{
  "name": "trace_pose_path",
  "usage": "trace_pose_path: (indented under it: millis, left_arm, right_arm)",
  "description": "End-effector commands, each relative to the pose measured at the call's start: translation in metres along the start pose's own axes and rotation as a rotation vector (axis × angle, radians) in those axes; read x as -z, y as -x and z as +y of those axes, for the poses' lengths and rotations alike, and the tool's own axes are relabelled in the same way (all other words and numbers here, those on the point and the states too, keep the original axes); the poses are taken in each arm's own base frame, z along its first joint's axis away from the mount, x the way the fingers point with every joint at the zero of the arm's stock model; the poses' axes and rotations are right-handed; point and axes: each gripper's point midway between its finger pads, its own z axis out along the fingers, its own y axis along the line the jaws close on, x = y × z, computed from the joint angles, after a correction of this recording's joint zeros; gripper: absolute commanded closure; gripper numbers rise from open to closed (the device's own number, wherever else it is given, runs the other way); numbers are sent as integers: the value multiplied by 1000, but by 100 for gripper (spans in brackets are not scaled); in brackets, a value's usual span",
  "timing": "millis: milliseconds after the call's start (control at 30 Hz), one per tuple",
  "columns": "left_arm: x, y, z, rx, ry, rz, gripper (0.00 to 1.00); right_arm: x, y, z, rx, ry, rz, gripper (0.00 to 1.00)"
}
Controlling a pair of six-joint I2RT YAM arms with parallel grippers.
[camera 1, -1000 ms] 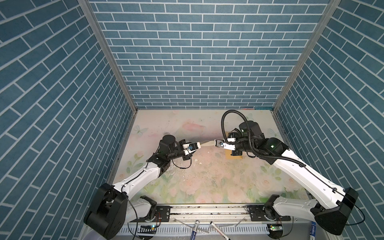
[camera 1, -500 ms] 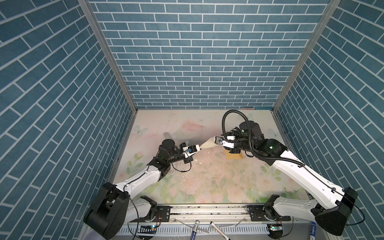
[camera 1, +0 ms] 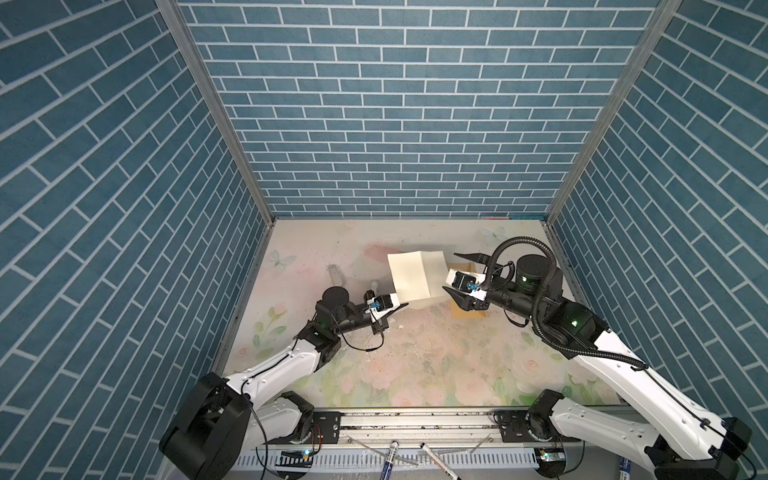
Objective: Place the letter into the envelope and seal it
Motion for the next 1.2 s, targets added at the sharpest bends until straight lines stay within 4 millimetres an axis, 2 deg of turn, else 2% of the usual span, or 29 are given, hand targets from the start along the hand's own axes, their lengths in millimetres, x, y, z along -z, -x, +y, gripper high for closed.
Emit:
trace_pose_path:
  millis: [0, 233, 433, 767, 1033, 1167]
  left_arm:
    - [0, 9, -5, 0, -13, -18, 100]
    - [0, 19, -4, -20, -7, -34, 100]
    - [1, 24, -4, -28, -7, -36, 100]
    - [-1, 26, -7, -35, -19, -32, 100]
    - [-1, 27, -7, -39, -18, -33, 100]
    - [0, 27, -7, -38, -16, -34, 100]
  right_arm:
    - [-12, -3, 31, -67, 157, -16, 23]
    - [-35, -12, 60, -110, 316, 41, 31]
    - [-50, -13, 79, -132, 411, 70, 44]
    - [-71, -17, 86, -137, 426, 101, 64]
    - [-73, -22, 91, -131, 440, 110, 87]
    - [-73, -24, 93, -121, 441, 110, 93]
